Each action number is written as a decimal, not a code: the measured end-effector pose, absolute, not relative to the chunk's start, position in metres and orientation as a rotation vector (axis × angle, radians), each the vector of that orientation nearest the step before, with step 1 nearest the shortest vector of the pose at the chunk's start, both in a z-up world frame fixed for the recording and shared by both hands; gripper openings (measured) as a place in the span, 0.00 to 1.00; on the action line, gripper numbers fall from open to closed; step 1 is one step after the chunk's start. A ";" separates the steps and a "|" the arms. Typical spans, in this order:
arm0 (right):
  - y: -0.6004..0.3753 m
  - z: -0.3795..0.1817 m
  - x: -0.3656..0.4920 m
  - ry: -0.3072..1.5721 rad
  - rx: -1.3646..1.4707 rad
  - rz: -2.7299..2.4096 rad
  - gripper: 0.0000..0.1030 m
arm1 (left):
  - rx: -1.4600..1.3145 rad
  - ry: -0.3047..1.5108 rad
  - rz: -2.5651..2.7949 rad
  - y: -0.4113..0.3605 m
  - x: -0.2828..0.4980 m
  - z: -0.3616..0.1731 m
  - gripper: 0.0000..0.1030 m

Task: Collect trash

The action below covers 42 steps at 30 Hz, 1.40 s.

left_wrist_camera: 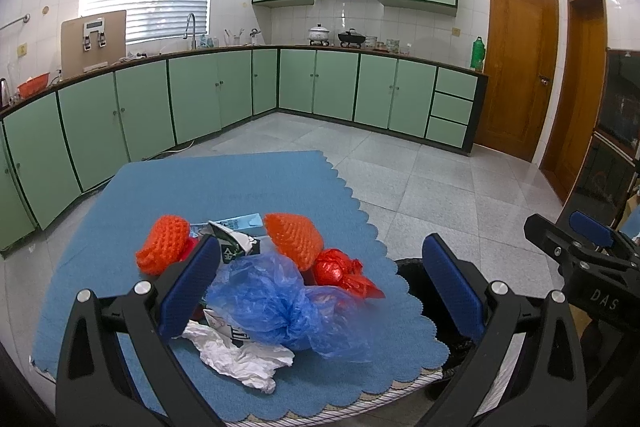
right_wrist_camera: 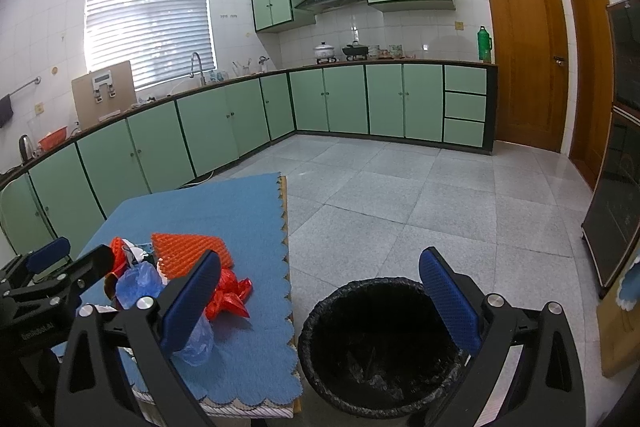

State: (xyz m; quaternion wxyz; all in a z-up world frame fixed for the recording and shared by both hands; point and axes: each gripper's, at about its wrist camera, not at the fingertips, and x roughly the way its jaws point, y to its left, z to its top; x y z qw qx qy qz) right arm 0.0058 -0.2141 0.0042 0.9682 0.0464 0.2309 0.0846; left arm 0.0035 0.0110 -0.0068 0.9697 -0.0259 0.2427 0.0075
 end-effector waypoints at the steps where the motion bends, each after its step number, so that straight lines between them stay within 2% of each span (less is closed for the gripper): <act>1: -0.211 0.003 0.008 0.467 0.091 0.174 0.94 | -0.053 0.488 0.020 0.015 0.004 -0.006 0.95; 13: -0.174 -0.012 0.033 0.484 0.090 0.246 0.94 | -0.053 0.474 0.201 0.094 0.016 -0.016 0.95; 22: -0.122 -0.025 0.057 0.494 0.049 0.317 0.90 | -0.063 0.489 0.312 0.146 0.016 -0.026 0.95; 35: -0.056 -0.051 0.102 0.568 0.016 0.408 0.83 | -0.100 0.555 0.346 0.183 0.042 -0.048 0.95; 42: -0.033 -0.069 0.120 0.627 -0.003 0.440 0.78 | -0.105 0.577 0.337 0.195 0.055 -0.056 0.89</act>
